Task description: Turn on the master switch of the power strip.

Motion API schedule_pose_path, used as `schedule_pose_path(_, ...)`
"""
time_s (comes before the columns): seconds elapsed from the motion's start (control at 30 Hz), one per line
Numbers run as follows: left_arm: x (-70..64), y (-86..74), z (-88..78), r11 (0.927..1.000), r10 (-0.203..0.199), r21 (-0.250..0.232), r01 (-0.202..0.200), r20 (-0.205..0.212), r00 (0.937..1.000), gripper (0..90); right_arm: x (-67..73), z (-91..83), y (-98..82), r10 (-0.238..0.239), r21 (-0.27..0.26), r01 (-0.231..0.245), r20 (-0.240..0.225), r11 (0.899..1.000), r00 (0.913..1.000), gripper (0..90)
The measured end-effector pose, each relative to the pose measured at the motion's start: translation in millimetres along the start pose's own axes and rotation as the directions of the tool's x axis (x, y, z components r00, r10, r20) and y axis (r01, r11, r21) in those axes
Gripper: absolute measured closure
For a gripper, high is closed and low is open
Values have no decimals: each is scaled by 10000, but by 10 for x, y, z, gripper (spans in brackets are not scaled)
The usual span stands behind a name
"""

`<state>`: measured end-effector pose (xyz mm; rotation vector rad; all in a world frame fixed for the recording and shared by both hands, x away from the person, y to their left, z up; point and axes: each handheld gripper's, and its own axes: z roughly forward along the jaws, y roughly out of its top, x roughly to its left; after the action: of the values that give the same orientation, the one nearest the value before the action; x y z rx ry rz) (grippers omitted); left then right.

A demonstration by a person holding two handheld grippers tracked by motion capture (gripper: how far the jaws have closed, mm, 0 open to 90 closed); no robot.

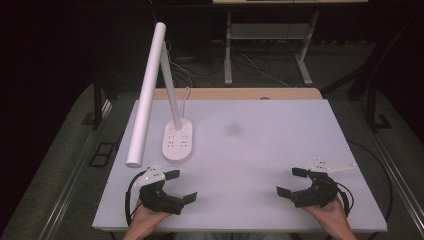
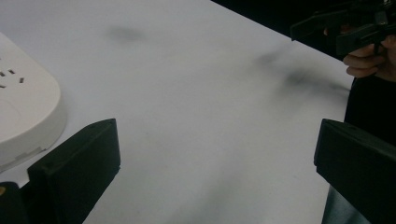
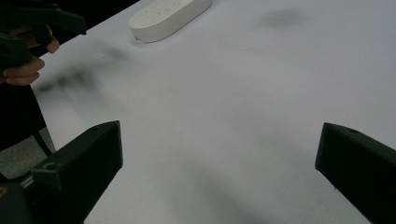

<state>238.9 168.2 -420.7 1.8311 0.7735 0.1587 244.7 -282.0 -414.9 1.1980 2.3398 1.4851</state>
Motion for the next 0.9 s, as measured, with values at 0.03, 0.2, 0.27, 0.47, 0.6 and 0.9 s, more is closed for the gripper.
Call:
schedule_pose_path(0.03, 0, -3, 1, 10000, -23, -10, 23, 20, 10000, 0, -2, 2, 1, -9, 3, 9, -3, 10000, 10000, 2)
schedule_pose_path(0.2, -3, -11, -4, 10000, 39, 84, -39, -7, 10000, 0, -5, 15, 7, 39, 84, -39, -11, 10000, 10000, 2)
schedule_pose_path(0.27, -6, -10, -11, 10000, 61, 67, -61, -33, 10000, 0, -4, 16, 8, 36, 95, -36, -33, 9999, 10000, 2)
schedule_pose_path(0.47, -6, -11, -19, 9999, 77, 139, -76, -70, 9999, 0, -1, 7, 6, 50, 94, -50, -9, 9999, 10000, 2)
schedule_pose_path(0.6, -8, -1, -17, 9997, 65, 236, -64, -28, 10000, 0, -2, -1, -1, 37, 95, -37, 9, 9999, 10000, 2)
schedule_pose_path(0.9, -26, 43, -19, 9993, 140, 347, -141, 30, 9999, 0, -8, -18, -13, 49, 114, -49, 11, 9999, 10000, 2)
